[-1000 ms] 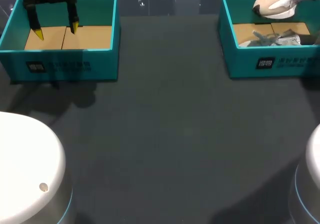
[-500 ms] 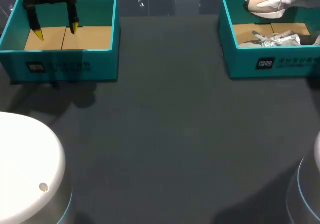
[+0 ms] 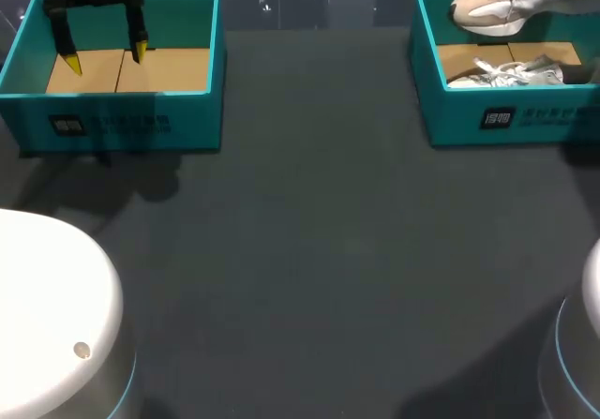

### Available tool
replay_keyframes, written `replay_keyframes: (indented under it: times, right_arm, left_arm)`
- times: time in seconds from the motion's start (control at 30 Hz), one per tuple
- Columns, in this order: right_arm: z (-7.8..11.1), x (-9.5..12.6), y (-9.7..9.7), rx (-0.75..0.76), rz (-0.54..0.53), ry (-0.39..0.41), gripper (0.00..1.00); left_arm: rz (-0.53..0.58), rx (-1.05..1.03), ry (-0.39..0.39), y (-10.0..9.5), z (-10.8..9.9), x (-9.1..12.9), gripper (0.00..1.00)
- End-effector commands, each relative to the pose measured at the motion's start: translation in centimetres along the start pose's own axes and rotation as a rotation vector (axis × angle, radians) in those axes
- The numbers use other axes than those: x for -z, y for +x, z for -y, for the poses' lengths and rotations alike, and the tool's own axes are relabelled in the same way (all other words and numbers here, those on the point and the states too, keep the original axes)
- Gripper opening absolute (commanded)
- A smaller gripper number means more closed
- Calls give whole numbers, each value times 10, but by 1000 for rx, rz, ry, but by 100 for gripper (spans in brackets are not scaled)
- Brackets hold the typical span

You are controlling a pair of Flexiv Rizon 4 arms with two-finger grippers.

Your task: Take the shoe out of the shoebox, open the shoe tongue, remove and reinsert the insole, then place the shoe into the shoebox

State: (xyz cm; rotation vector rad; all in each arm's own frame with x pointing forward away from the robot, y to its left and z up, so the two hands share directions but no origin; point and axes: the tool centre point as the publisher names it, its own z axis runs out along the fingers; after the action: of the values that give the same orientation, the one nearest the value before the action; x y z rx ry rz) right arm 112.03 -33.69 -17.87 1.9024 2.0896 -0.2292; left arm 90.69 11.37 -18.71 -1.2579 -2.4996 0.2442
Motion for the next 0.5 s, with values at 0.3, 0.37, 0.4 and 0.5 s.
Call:
replay_keyframes:
  times: [0.3, 0.37, 0.4, 0.5]
  right_arm:
    - [-3, -24, 6, -121, 45, -1, 0]
    - [-4, -26, 7, -117, 65, -11, 0]
    - [-5, -27, 7, -118, 85, -2, 0]
    - [-8, -33, 8, -120, 84, 2, 0]
  left_arm:
    - [1, -1, -2, 1, 0, 0, 100]
    - [1, -1, -2, 1, 0, 0, 100]
    - [1, -1, -2, 1, 0, 0, 100]
    - [1, -1, -2, 1, 0, 0, 100]
